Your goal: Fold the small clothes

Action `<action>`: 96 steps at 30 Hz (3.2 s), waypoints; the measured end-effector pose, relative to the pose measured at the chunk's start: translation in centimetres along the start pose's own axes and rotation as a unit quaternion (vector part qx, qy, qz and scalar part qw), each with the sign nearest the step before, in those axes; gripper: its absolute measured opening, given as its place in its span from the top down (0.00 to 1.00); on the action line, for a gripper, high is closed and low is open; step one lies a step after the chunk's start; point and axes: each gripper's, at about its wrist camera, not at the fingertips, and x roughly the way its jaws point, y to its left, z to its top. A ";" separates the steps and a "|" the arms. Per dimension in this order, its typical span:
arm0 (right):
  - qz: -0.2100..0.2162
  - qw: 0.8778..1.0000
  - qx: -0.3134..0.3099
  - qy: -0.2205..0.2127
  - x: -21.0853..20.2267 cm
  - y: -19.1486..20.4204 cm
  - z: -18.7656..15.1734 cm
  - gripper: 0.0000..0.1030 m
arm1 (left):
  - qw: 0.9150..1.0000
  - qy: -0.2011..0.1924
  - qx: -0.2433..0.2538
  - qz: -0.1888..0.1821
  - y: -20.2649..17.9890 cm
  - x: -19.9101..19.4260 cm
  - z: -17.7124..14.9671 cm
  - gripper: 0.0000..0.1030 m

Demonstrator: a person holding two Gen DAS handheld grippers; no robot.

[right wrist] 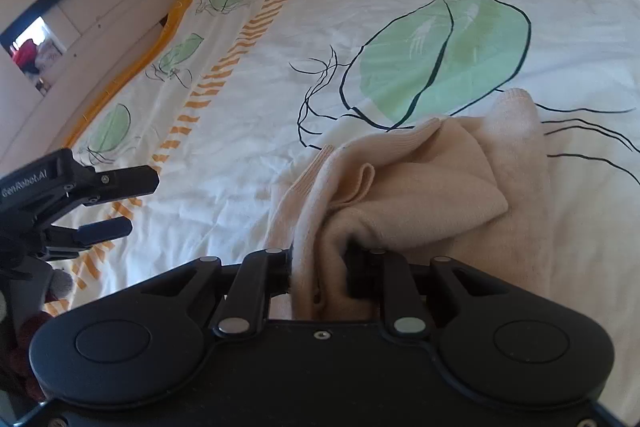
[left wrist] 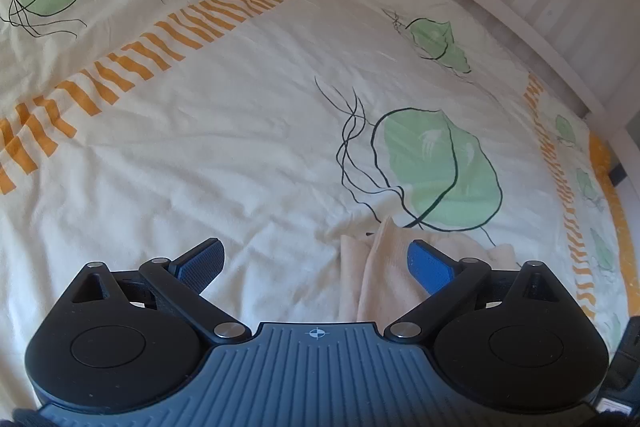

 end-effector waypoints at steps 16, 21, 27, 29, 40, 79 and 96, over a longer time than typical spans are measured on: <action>0.053 0.995 -0.081 -0.020 0.4 3.7 -0.9 0.34 | 1.000 -0.005 -0.012 -0.004 0.7 -0.2 0.3 0.04; 0.122 0.988 -0.091 -0.033 -1.2 4.0 -1.5 0.34 | 1.000 -0.005 -0.014 -0.001 0.9 -0.2 0.4 0.04; 0.102 0.989 -0.082 -0.073 -4.0 2.4 -2.4 0.34 | 1.000 0.002 -0.006 0.003 0.6 0.3 0.2 0.04; 0.073 0.991 -0.083 -0.069 -4.0 1.6 -2.7 0.34 | 1.000 0.005 0.002 0.003 0.3 0.5 0.0 0.04; 0.073 0.976 -0.203 0.024 -0.1 5.1 -8.2 0.34 | 0.997 0.036 0.073 0.006 -2.3 2.4 -1.9 0.04; 0.049 0.996 -0.045 -0.060 -8.2 -8.5 -4.9 0.04 | 0.990 0.075 0.069 -0.101 0.2 2.3 -9.6 0.02; 0.174 0.983 0.054 -0.008 1.6 -12.6 -0.1 0.00 | 0.981 0.090 0.082 -0.149 -3.4 6.7 -9.7 0.01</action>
